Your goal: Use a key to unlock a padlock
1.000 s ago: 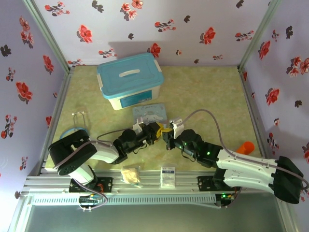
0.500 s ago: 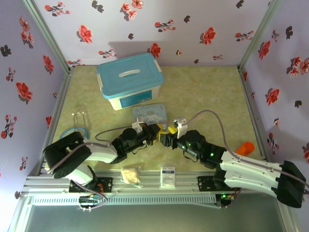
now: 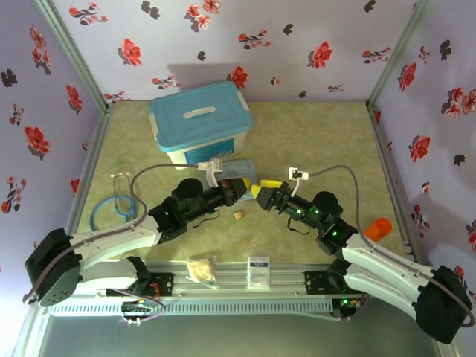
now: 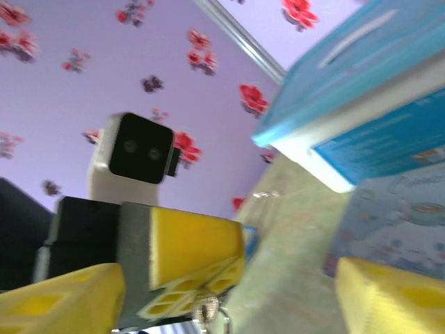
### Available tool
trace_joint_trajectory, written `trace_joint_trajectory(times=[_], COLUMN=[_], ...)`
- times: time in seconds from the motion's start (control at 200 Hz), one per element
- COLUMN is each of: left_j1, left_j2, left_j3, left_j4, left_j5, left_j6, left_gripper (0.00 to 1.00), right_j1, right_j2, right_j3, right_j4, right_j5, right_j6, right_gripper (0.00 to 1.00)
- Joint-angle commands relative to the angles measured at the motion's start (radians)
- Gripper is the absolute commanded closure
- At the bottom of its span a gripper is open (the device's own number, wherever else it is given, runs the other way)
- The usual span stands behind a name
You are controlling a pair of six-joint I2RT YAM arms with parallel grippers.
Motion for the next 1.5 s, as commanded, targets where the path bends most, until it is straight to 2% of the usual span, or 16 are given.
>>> trace_joint_trajectory(times=[0.0,0.07,0.16,0.345,0.685,0.965,1.09,1.19,1.33,1.495], left_j1=[0.009,0.01,0.011,0.01,0.009,0.009,0.009,0.009,0.008,0.008], left_j2=[-0.039,-0.053,-0.062,-0.043,-0.005,0.029,0.036,0.044,0.041,0.044], left_j3=[0.029,0.033,0.028,0.043,0.061,0.067,0.061,0.056,0.057,0.054], left_j4=[-0.012,0.022,0.094,0.233,0.242,0.279,0.301,0.315,0.293,0.287], left_j5=[0.019,0.021,0.018,0.066,0.072,0.079,0.078,0.082,0.081,0.081], left_j6=[0.128,0.142,0.144,0.155,0.129,0.111,0.101,0.092,0.103,0.101], left_gripper=[1.0,1.0,1.0,1.0,1.0,1.0,1.0,1.0,1.0,1.0], right_j1=[-0.005,-0.005,-0.005,-0.003,0.013,0.038,0.041,0.041,0.043,0.042], right_j2=[0.018,0.048,0.093,0.169,0.182,0.234,0.246,0.255,0.264,0.26], right_j3=[-0.027,-0.041,-0.062,-0.041,-0.035,-0.025,-0.028,-0.028,-0.033,-0.035], right_j4=[0.222,0.32,0.451,0.552,0.575,0.605,0.627,0.634,0.656,0.648], right_j5=[-0.072,-0.091,-0.094,-0.124,-0.121,-0.115,-0.11,-0.104,-0.093,-0.089], right_j6=[0.07,0.098,0.136,0.162,0.159,0.151,0.154,0.152,0.153,0.152], right_gripper=[0.32,0.4,0.44,0.46,0.48,0.58,0.66,0.78,0.82,0.82])
